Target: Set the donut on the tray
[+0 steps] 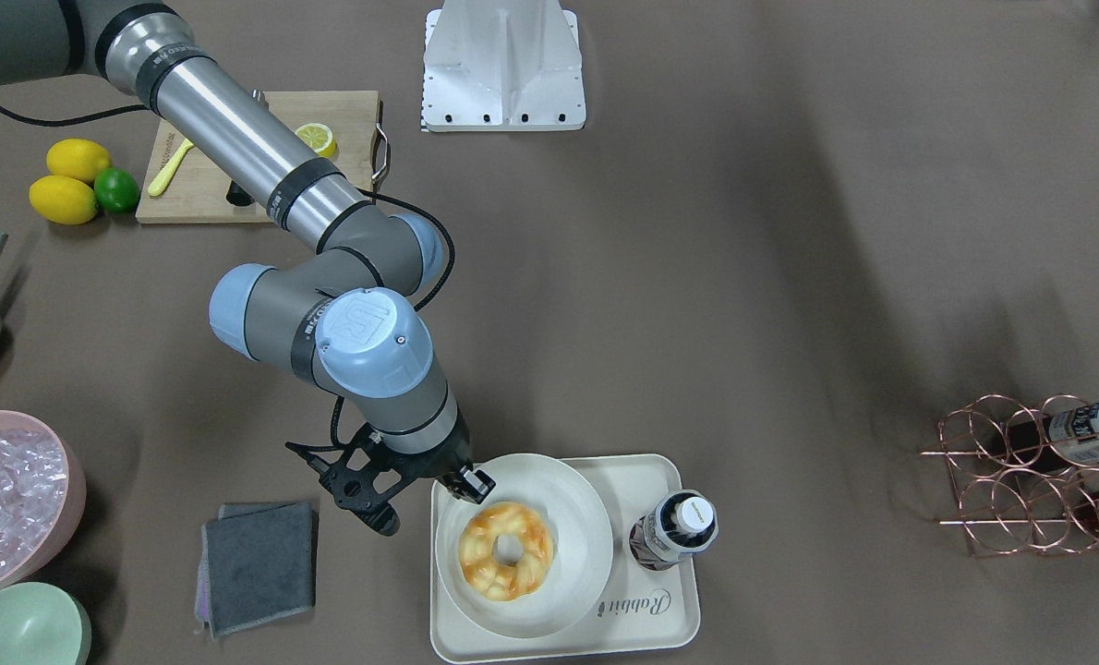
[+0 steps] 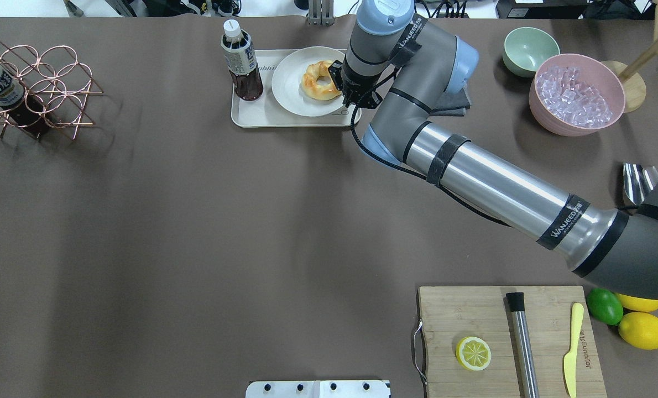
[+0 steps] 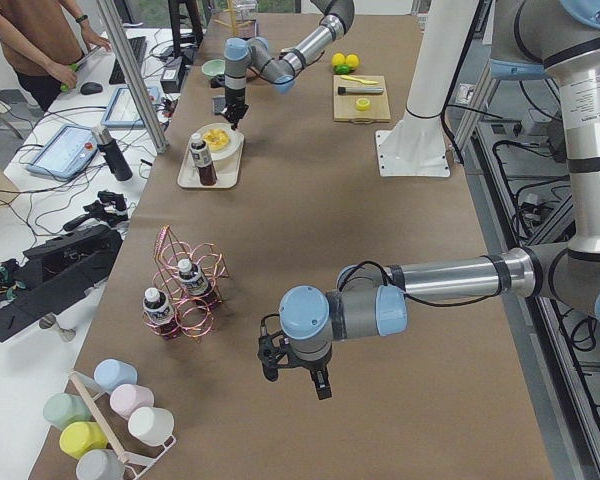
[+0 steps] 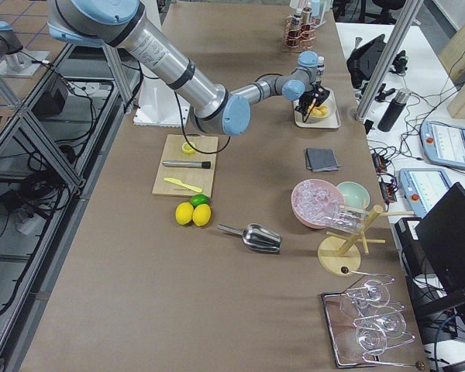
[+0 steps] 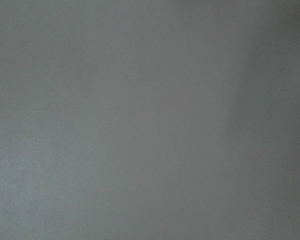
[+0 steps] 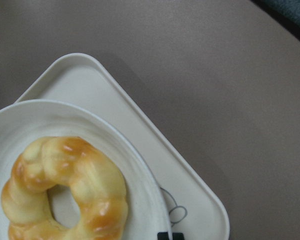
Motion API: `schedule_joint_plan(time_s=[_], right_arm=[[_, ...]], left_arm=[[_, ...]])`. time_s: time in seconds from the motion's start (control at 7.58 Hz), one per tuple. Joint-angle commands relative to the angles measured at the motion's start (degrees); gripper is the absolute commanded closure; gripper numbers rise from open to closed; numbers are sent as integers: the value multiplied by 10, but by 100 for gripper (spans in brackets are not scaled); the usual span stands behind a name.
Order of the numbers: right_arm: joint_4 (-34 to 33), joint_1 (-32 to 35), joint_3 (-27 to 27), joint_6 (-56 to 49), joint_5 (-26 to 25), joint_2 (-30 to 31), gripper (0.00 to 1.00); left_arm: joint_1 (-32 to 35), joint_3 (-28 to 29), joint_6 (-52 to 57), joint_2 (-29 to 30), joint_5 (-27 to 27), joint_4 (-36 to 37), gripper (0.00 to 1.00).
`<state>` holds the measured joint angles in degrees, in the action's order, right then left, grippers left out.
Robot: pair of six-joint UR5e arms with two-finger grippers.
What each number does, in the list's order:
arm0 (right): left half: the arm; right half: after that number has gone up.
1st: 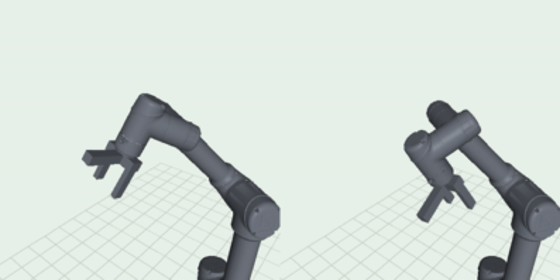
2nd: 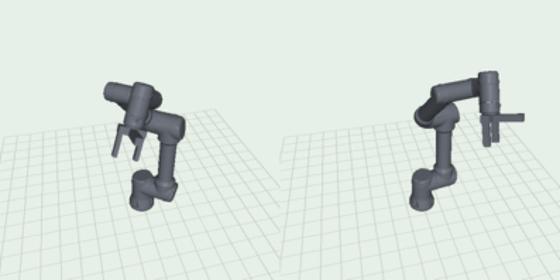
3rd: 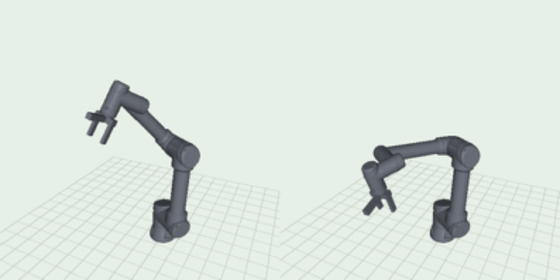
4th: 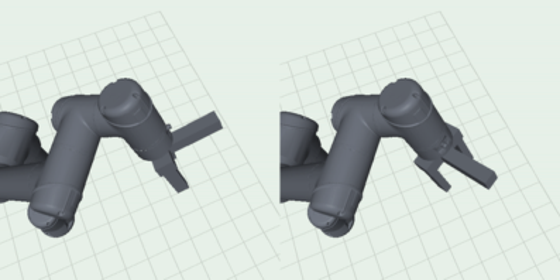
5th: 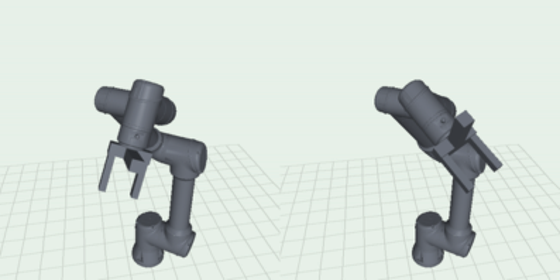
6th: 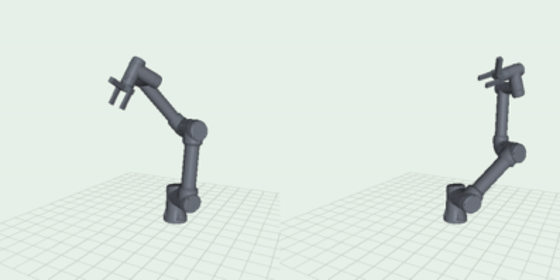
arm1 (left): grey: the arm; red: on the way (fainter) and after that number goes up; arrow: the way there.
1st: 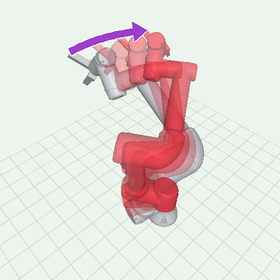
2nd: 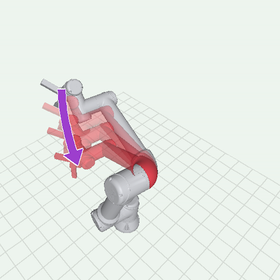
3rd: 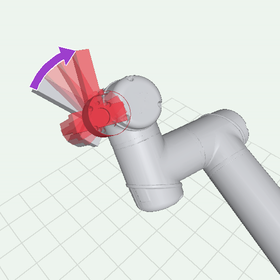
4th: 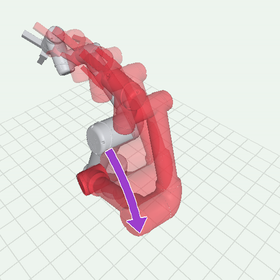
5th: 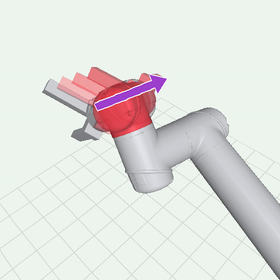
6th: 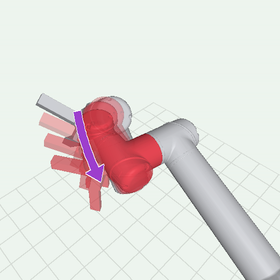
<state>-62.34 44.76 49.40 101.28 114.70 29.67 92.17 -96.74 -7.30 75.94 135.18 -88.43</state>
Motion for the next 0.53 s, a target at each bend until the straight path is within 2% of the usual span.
schedule_joint_plan(time_s=[0.0,0.13,0.26,0.4], right_arm=[[25,0,-40,23,-1,-22,100],[25,-1,-40,24,-1,-23,100],[26,-2,-40,24,-1,-26,69],[26,-4,-40,23,-6,-27,1]], left_arm=[[3,-6,0,-1,-1,0,2],[7,-5,0,-1,-1,0,2],[7,-3,0,-1,-1,1,2],[7,1,0,-1,-2,1,2]])
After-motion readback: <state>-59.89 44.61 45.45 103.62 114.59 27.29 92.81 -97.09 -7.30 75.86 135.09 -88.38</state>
